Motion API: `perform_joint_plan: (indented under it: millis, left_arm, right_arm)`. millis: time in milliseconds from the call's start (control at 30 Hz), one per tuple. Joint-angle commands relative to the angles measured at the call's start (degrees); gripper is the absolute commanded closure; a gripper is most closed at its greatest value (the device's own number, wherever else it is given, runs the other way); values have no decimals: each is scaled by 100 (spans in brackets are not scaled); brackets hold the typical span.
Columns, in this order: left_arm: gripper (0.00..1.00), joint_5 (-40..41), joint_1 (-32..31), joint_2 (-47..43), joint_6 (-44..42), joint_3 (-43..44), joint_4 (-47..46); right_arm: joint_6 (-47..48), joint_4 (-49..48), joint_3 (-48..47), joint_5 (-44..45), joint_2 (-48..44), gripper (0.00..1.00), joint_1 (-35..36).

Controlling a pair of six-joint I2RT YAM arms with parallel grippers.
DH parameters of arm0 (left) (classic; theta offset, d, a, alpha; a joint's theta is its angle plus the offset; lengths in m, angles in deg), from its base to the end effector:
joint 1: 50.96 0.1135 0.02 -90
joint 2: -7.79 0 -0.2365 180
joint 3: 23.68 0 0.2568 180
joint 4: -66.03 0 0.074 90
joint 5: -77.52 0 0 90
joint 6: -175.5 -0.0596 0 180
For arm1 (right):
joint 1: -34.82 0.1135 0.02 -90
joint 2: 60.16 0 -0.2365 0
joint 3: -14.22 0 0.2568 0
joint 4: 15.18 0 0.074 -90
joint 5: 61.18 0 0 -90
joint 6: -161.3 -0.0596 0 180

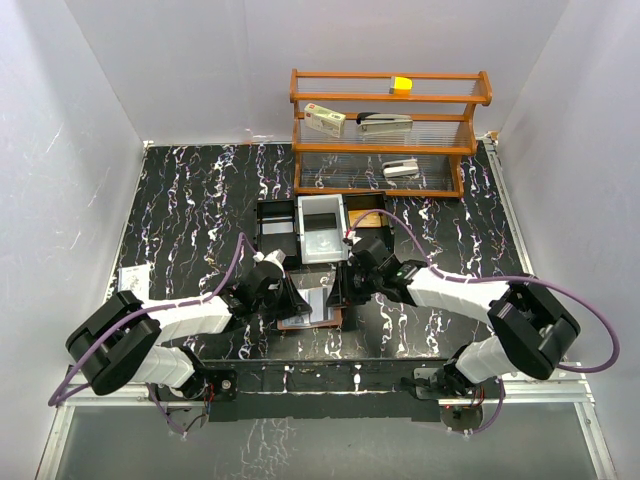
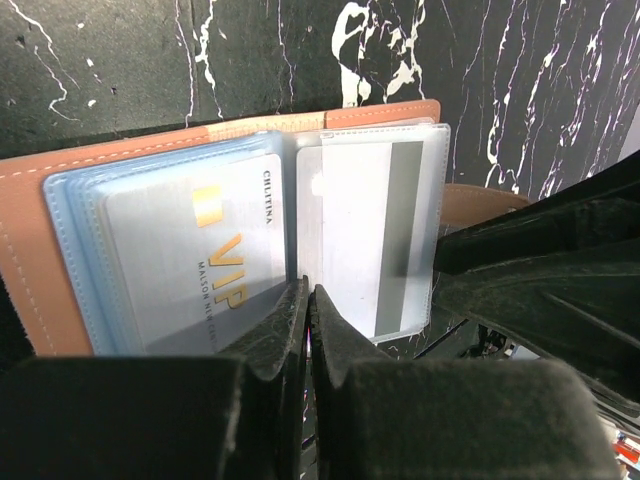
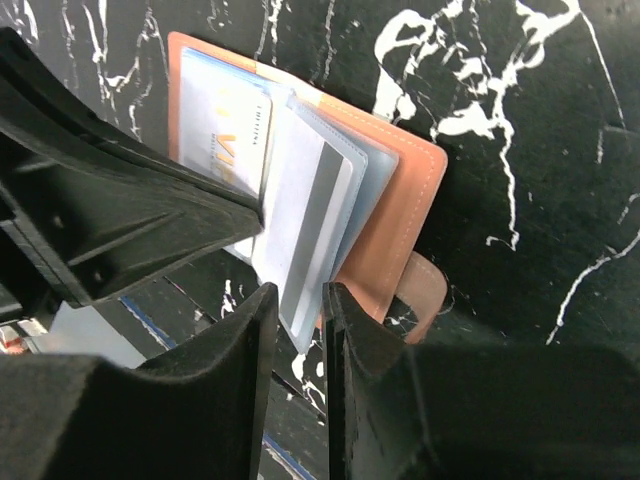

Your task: Take the credit cards out of the card holder

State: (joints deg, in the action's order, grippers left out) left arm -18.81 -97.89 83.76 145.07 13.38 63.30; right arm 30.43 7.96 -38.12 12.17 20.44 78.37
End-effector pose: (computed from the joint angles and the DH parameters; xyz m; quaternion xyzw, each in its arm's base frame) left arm 0.1796 -0.2018 0.1030 -0.0732 0.8877 -0.3915 0.2309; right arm 0.1980 0.2117 0.1228 -0.0697 0.9325 0.3209 0.1504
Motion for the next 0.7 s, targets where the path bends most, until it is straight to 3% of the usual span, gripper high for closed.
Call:
perform_joint_plan:
  millis: [0,333,667]
  left_arm:
    - [100,27,2,-123,-95,45,-15]
    - [86,17,5,-125,-112,51,18]
    - [73,61,6,-64,-123,86,13]
  right_arm:
    - [-106,-364,-317,-67,-16,76,18]
    - [-48,446,-501,929,-208,72,15]
    - [-156,-542,-425,-311,111,76,19]
